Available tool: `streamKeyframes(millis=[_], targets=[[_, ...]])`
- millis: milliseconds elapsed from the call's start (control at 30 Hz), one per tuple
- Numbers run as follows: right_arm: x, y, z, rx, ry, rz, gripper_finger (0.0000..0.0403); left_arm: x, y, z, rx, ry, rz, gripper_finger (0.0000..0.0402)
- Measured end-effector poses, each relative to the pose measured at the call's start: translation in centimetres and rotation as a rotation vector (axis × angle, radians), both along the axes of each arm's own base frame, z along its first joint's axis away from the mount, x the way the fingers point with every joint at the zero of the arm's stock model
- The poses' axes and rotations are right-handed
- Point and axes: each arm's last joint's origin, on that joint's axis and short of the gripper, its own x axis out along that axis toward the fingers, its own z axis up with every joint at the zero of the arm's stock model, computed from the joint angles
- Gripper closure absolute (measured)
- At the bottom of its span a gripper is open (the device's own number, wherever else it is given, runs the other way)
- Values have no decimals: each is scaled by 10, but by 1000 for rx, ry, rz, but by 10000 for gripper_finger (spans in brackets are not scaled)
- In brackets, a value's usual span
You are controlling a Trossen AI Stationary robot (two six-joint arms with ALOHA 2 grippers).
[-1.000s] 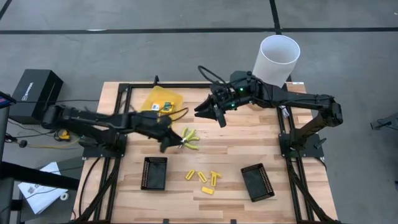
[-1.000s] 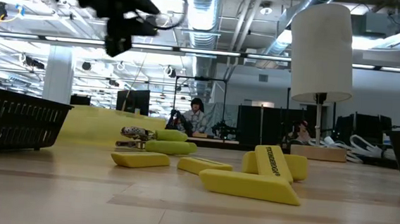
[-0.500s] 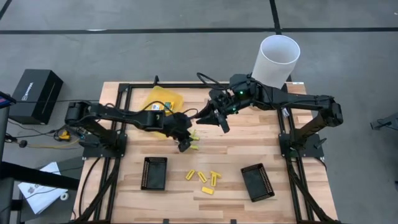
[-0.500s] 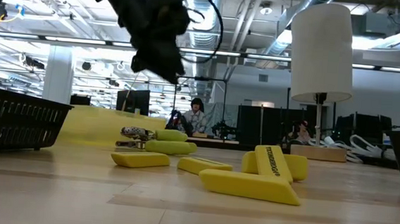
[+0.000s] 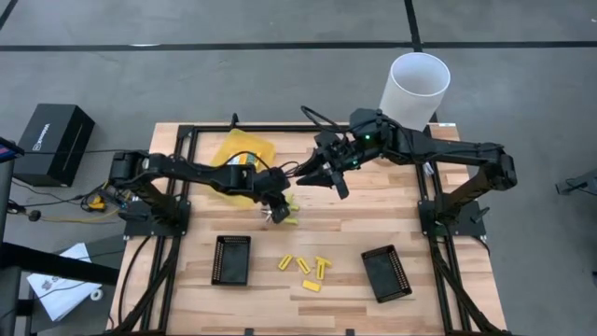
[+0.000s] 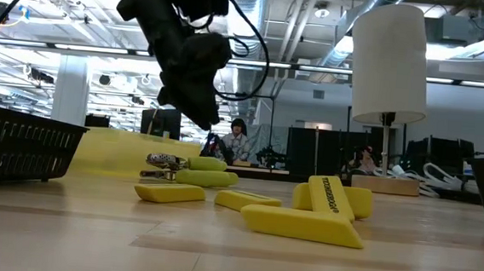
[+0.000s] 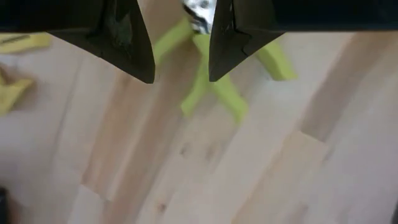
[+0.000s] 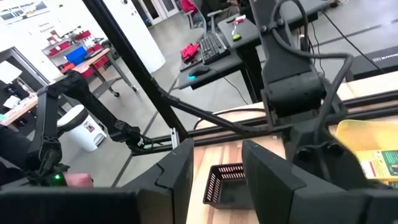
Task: Pick & Place School Supplies
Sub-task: Put the green hole puncher into the left black bin
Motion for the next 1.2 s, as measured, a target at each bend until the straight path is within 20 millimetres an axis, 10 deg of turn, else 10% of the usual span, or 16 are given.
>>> streamKeyframes(millis=[1200], targets=[[0,-1,2,-12,-27,0,274,7,25,-35,-36,105,-33,254]])
